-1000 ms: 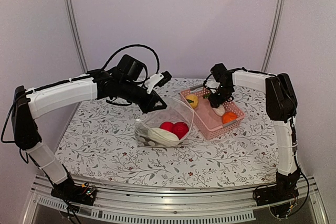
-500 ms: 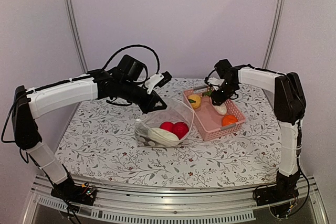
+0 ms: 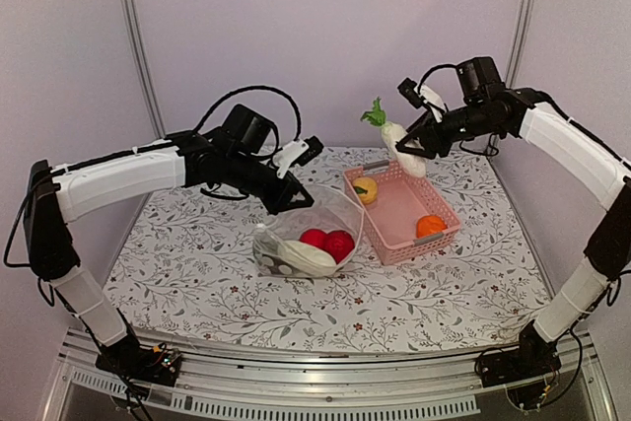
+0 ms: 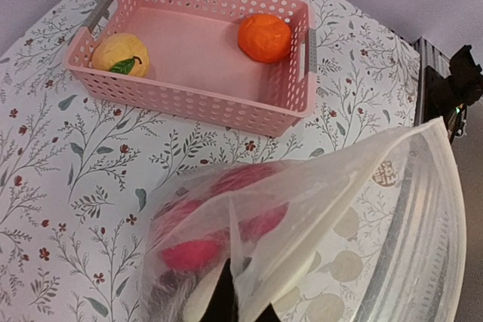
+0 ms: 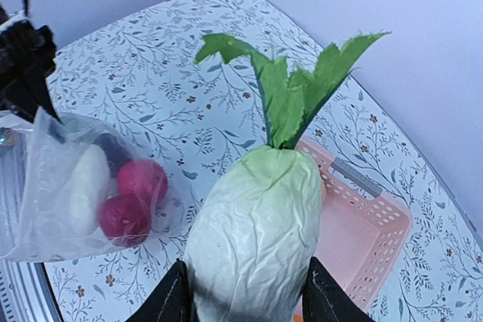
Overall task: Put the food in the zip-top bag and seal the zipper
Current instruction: Place the fake vegetable in the zipper food storage bag.
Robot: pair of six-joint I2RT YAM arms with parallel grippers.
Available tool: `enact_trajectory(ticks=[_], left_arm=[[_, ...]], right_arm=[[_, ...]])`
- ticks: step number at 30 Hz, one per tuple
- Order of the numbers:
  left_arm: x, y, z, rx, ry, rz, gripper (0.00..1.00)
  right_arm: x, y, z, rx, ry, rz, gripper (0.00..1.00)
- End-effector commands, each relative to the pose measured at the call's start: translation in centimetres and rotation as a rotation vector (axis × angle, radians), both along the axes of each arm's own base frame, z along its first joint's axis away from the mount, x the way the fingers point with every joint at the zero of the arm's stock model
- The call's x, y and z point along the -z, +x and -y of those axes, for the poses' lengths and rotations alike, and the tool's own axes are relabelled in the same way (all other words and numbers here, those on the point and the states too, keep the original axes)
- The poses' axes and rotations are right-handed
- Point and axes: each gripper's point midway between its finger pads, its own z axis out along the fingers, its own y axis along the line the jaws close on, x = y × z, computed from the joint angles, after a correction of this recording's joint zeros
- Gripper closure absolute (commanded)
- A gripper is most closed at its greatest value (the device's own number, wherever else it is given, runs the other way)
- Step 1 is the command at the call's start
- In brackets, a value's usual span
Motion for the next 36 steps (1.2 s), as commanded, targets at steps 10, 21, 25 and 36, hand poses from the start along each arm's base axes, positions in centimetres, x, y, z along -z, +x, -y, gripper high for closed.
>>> enact_trajectory(ticks=[10,21,25,36], left_arm=[[1.2,0.3,-0.4,0.007,0.009,-0.042,1.00],[1.7,0.3,-0.2,0.013,0.001,-0.071,1.00],[1.5,0.3,-0.3,0.014,-0.002,-0.068,1.00],[1.3,0.3,-0.5,0.015,-0.006,-0.067,1.00]], right_arm=[[-8.1,-16.0,-7.7,-0.616,0.162,0.225,0.75],[-2.2,-20.6,-16.0,-0.832,-0.041,0.261,0.78],[-0.1,-20.3,-17.2,-0.851,-0.085,0.263,0.79],[5.0,-17.7,-16.1,-0.795,-0.292,0.291,0.80]])
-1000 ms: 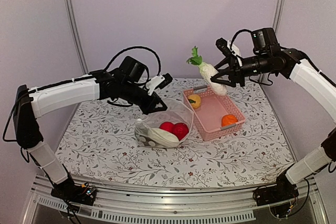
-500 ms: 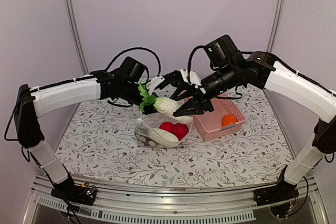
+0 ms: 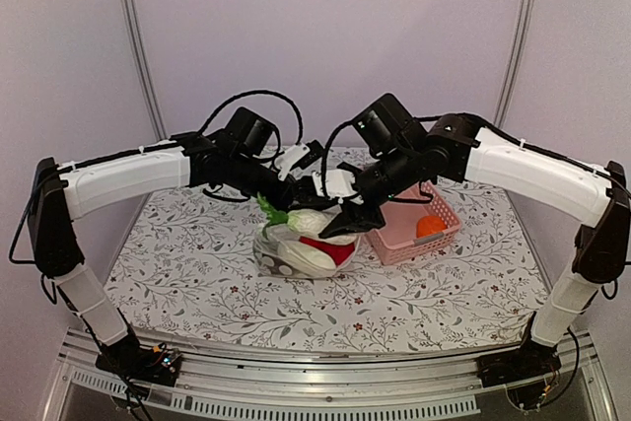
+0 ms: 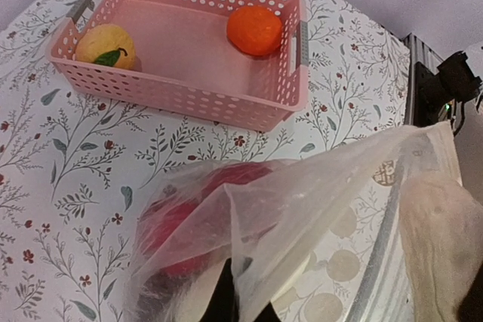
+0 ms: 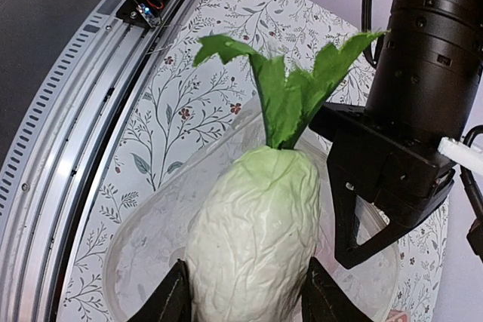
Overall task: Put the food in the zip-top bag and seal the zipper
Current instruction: Place the fake vegetable in the zipper food storage bag.
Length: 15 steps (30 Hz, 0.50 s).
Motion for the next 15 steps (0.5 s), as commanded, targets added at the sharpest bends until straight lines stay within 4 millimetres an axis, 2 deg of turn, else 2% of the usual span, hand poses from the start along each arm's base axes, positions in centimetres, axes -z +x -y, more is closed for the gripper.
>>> enact_trajectory(ticks=[1,5,10,15], left_arm=[[0.4,0.1,-0.5,-0.004,0.007,-0.017,1.00],[0.3,0.2,-0.5,-0.005,0.005,-0.019,1.00],[0.3,0.2,-0.6,-0.005,0.004,-0.018,1.00],[0.2,0.1,-0.5,-0.004,0.000,-0.022,1.00]], right_arm=[[2.6,1.5,0.8,0.043,-0.106,0.064,0.80],[4.2,2.2,1.0,0.076,-0.187,0.064,0.80],[6.6,2.0,1.1,0.074,-0.283,0.083,0.80],[7.5,2.6,0.0,0.101,-0.319,0.109,0.79]])
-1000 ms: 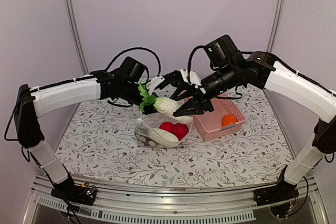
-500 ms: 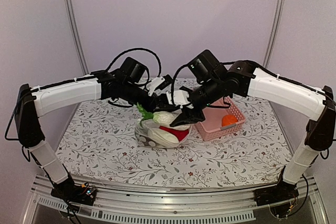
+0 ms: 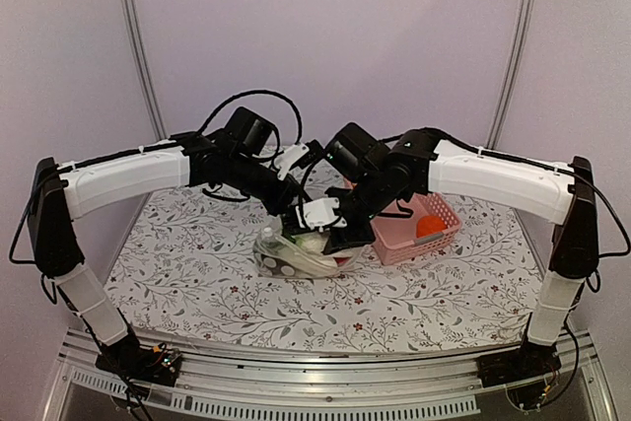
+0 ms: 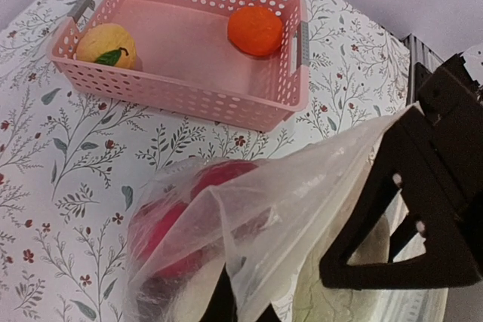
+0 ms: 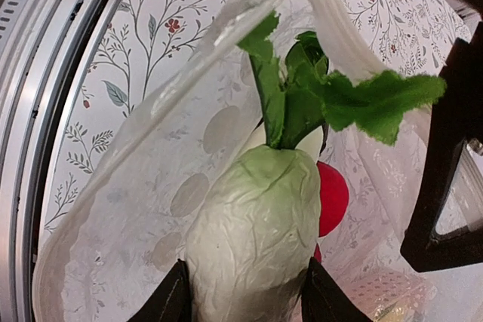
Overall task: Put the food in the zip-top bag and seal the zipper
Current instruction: Place the fake vegetable in the zipper food storage bag.
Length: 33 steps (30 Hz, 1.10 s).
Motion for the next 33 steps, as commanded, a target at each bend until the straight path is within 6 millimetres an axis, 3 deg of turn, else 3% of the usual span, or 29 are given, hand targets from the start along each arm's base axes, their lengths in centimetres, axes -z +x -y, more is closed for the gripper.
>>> enact_trajectory(ticks=[1,6,8,14,17,22,33], left_arm=[[0.2,0.0,-0.4,-0.001,0.001,-0.020,1.00],[0.2,-0.1,-0.4,0.000,0.000,-0.024,1.00],[0.1,-0.1,-0.4,0.000,0.000,-0.021,1.00],[-0.1,0.0,-0.5,-0.002,0.000,-0.013,1.00],[0.0,0.0,-0.5,-0.003,0.001,-0.013,1.00],[0.0,0.0,-0.5,-0.004,0.000,-0.014,1.00],[0.2,0.1,-0.5,-0.007,0.008,-0.014,1.00]], right_arm=[[0.0,0.7,-1.1,0.028,-0.036,0.042,0.79],[0.3,0.3,-3.0,0.018,-0.023,0.034,0.76],[0.8,0.6,-3.2,0.029,-0.039,0.077,0.65],[1.1,1.8,-3.0,0.076,-0.079,0.149,0.46],[-0.3,1.9,-2.3,0.097,-0.078,0.172,0.41],[-2.9,-0.1,-1.4,0.065,-0.005,0.126,0.35],[-8.5,-2.1,-0.1,0.064,0.140,0.094,0.33]])
